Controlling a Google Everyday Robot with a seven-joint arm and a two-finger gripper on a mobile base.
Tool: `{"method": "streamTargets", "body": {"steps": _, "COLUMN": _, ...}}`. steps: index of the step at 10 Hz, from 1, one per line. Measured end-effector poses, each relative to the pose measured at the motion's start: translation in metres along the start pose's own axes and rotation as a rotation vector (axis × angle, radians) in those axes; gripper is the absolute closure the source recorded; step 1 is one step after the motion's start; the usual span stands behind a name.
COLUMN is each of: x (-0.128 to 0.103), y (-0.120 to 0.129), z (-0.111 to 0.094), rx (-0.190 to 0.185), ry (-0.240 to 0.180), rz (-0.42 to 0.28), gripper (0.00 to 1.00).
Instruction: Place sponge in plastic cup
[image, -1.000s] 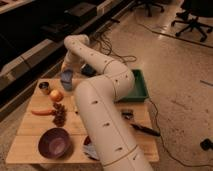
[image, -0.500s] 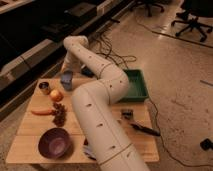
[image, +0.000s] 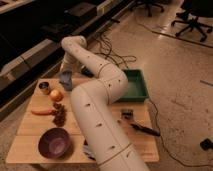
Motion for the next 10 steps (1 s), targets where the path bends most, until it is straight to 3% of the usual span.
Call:
{"method": "streamTargets", "body": {"steps": 3, "x": 0.0078, "y": 0.0031, "z": 0.0037, "rx": 0.002, "ry": 0.001, "rz": -0.006, "gripper": 1.0}}
{"method": "streamTargets", "body": {"steps": 10, "x": 0.0029, "y": -0.0057, "z": 0.006, "rx": 0.003, "ry": 0.015, "rz": 0.019, "gripper": 1.0}}
